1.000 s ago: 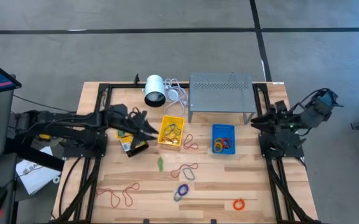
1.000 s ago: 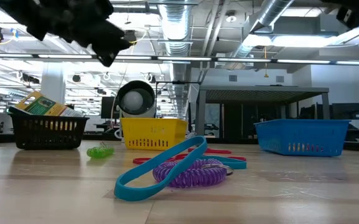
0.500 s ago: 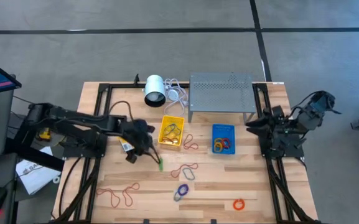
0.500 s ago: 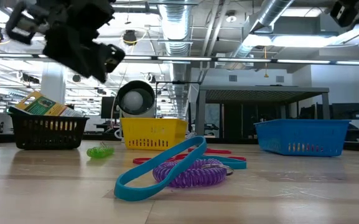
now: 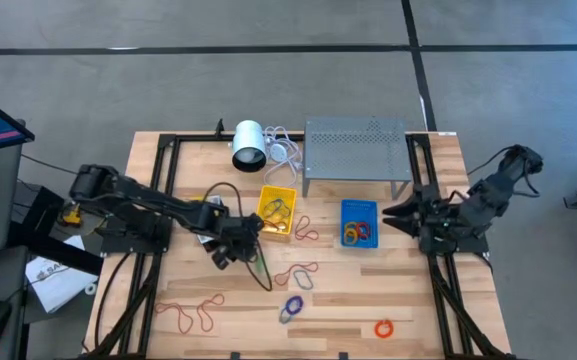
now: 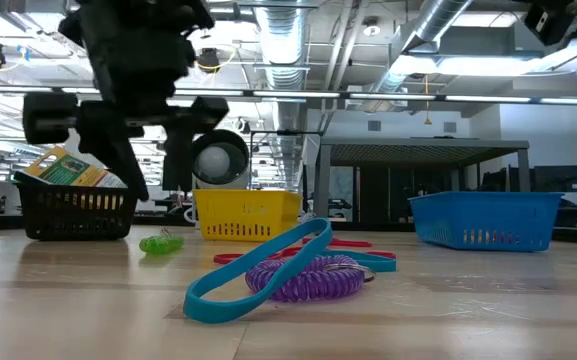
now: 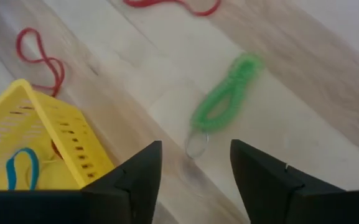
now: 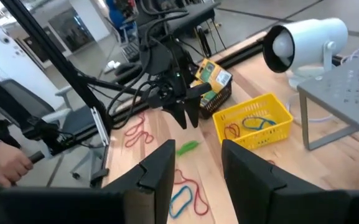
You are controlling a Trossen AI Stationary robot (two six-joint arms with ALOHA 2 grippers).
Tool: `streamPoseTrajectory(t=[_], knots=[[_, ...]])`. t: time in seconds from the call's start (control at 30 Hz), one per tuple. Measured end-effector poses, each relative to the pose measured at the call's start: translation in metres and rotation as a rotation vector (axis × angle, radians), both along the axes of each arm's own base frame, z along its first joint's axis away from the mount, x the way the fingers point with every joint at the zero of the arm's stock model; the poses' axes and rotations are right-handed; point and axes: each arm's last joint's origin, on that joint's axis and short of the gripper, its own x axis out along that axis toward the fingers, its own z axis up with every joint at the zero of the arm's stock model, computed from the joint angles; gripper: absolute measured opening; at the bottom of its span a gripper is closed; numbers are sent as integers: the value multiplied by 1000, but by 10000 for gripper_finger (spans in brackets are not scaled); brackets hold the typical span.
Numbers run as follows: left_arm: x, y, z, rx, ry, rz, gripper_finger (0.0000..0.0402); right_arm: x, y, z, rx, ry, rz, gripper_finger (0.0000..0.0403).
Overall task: Pick & Place Office Desk Supplies
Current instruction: Put the green elastic key ring into the blue basket
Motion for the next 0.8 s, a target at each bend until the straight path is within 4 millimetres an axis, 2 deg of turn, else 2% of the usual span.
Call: streamPoseTrajectory(t=[0.3, 0.47, 0.8], knots=[[10, -17, -11, 29, 31, -92, 225, 11, 9, -5, -7, 37, -6, 127], [15, -26, -15, 67, -12, -103, 221, 13, 11, -6, -12, 45, -6, 127], [16, -36, -38, 146, 56, -164, 207, 18, 15, -5, 2, 29, -3, 127]])
